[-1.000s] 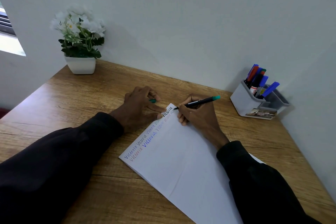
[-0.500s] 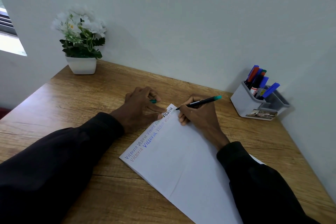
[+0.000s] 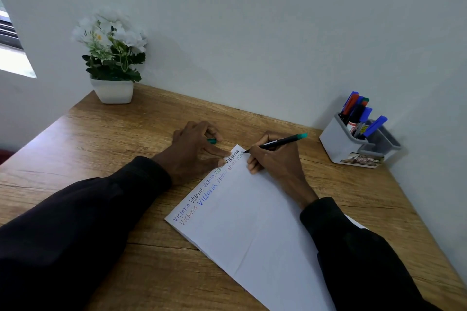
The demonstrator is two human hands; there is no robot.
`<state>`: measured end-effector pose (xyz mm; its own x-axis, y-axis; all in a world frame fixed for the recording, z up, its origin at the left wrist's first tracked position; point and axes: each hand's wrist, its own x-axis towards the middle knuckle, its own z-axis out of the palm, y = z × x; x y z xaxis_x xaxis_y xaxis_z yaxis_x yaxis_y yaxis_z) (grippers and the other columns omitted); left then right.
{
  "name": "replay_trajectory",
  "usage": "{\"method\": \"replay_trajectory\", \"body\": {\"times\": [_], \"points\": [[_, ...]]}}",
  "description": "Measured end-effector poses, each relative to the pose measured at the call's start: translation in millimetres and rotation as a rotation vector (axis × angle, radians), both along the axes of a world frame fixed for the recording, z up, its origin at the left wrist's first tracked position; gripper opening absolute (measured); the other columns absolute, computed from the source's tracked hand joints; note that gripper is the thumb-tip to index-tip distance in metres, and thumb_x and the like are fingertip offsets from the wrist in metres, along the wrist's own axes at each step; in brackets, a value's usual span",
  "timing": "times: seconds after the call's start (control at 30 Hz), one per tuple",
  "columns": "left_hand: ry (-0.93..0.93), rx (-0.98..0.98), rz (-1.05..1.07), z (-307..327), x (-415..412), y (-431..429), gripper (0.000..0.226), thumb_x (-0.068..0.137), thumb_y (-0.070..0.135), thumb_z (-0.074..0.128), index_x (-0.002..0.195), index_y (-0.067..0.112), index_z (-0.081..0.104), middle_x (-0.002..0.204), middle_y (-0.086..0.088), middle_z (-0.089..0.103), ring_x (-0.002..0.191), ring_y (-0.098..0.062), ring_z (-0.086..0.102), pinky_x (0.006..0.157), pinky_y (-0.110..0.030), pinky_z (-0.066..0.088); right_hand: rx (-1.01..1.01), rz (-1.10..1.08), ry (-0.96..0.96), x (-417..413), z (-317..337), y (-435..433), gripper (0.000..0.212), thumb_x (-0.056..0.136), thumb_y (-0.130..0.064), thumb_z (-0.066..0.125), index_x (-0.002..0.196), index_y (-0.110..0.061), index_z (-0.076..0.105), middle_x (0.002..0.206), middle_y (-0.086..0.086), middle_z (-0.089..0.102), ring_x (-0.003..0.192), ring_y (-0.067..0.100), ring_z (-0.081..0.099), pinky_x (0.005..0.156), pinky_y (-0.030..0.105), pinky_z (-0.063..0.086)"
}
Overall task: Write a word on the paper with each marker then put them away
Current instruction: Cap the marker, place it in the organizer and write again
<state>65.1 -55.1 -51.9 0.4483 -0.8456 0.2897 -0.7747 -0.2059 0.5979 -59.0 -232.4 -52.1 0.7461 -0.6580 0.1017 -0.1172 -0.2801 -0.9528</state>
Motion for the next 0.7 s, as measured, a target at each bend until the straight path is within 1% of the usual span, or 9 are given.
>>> {"method": "replay_trajectory", "body": {"times": [0.17,0.23,0.33,0.4,0.47,0.53,0.6,0.63,0.7], "points": [[0.007,0.007,0.006,-2,2,-1,0.032,0.081,0.038,0.074,0.089,0.055,0.048,0.122,0.012,0.049,0.118,-0.006,0.034,0.099,-0.031,0.02,-0.003,0.015,-0.026,0,-1,-1,0.007,0.085,0.011,0.063,0.079,0.014,0.063,0.064,0.022,0.071,0.05,0.032,0.067,0.05,0.034,0.058],[0.0,0.011,0.005,-3,2,-1,0.03,0.082,0.039,0.073,0.091,0.054,0.05,0.122,0.012,0.048,0.119,-0.006,0.033,0.1,-0.032,0.021,0.006,0.007,-0.021,0,-1,-1,0.007,0.083,0.011,0.063,0.076,0.011,0.062,0.064,0.022,0.071,0.051,0.032,0.068,0.051,0.035,0.059],[0.003,-0.002,0.007,-2,2,-1,0.035,0.082,0.038,0.074,0.087,0.056,0.045,0.123,0.011,0.049,0.119,-0.007,0.034,0.103,-0.034,0.022,0.04,-0.008,-0.019,0,-1,-1,0.005,0.08,0.009,0.062,0.077,0.007,0.062,0.064,0.023,0.071,0.052,0.032,0.068,0.055,0.039,0.06],[0.005,-0.002,0.006,0,1,0,0.036,0.082,0.038,0.074,0.087,0.056,0.043,0.123,0.01,0.049,0.12,-0.008,0.034,0.103,-0.035,0.022,0.098,-0.016,-0.055,0,0,-2,0.005,0.083,0.01,0.061,0.079,0.007,0.063,0.064,0.023,0.071,0.051,0.032,0.066,0.054,0.037,0.059],[0.012,0.009,0.002,-1,1,-1,0.033,0.082,0.039,0.073,0.089,0.055,0.045,0.123,0.01,0.049,0.12,-0.009,0.034,0.104,-0.036,0.023,0.176,-0.025,-0.098,-1,1,-6,0.005,0.086,0.011,0.06,0.083,0.011,0.064,0.065,0.023,0.07,0.051,0.03,0.066,0.05,0.033,0.057],[0.018,0.014,0.013,-4,3,0,0.025,0.08,0.041,0.074,0.094,0.052,0.056,0.122,0.013,0.048,0.12,-0.008,0.034,0.105,-0.039,0.025,0.235,-0.016,-0.124,-2,2,-8,0.006,0.089,0.01,0.061,0.087,0.013,0.065,0.066,0.023,0.07,0.05,0.027,0.065,0.049,0.031,0.056],[0.006,-0.011,0.061,-5,4,0,0.024,0.077,0.042,0.077,0.098,0.045,0.066,0.122,0.016,0.046,0.118,-0.005,0.033,0.105,-0.041,0.026,0.285,0.006,-0.154,-3,2,-11,0.005,0.091,0.01,0.062,0.088,0.008,0.066,0.067,0.022,0.07,0.052,0.026,0.065,0.05,0.029,0.055],[0.006,-0.049,0.104,-5,4,1,0.027,0.075,0.041,0.079,0.099,0.043,0.067,0.12,0.017,0.046,0.116,-0.005,0.034,0.104,-0.041,0.027,0.311,0.016,-0.169,-3,2,-13,0.005,0.091,0.009,0.063,0.088,0.006,0.066,0.068,0.022,0.07,0.053,0.026,0.065,0.05,0.028,0.055],[0.039,-0.143,0.217,3,3,5,0.036,0.071,0.032,0.084,0.096,0.041,0.06,0.113,0.015,0.046,0.114,-0.008,0.037,0.103,-0.038,0.029,0.367,0.039,-0.192,-4,3,-16,0.006,0.091,0.007,0.064,0.087,0.004,0.067,0.07,0.021,0.07,0.056,0.025,0.066,0.052,0.026,0.055]]}}
